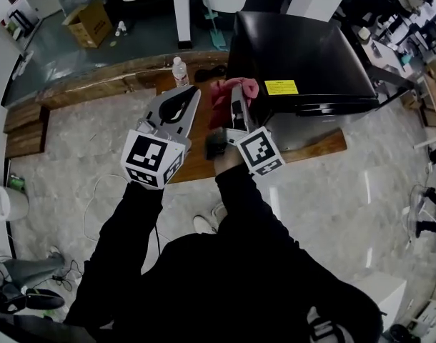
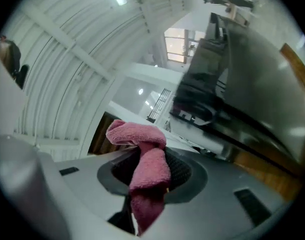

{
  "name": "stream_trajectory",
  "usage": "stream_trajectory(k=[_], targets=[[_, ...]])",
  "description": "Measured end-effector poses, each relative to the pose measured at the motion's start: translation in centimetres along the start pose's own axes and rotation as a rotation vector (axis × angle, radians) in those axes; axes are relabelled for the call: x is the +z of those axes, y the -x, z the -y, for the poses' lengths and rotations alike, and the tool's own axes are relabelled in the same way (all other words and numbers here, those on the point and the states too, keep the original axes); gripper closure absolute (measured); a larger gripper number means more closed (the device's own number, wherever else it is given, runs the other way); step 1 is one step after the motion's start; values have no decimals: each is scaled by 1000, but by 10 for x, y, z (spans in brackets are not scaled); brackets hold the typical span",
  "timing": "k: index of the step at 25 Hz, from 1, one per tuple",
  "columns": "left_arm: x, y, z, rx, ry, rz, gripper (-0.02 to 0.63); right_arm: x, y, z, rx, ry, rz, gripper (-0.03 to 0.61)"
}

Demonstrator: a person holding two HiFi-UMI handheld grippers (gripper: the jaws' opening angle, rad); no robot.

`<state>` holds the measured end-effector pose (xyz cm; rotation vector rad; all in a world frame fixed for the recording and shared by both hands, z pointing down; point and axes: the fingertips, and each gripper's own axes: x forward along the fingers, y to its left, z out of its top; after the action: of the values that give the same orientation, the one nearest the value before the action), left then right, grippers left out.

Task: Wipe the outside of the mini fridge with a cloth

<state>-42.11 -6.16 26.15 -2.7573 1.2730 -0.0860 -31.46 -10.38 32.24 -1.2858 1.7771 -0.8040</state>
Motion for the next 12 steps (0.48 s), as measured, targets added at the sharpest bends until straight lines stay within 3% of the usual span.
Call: stream_trajectory(k=[9,12], targets=[[-39,-49,0,-99,-13,-32,611,5,-11,72,-84,-379,209,454],[-53,-60,0,-120,4,-38,611,6,-13,89,-89,-409,238,454]])
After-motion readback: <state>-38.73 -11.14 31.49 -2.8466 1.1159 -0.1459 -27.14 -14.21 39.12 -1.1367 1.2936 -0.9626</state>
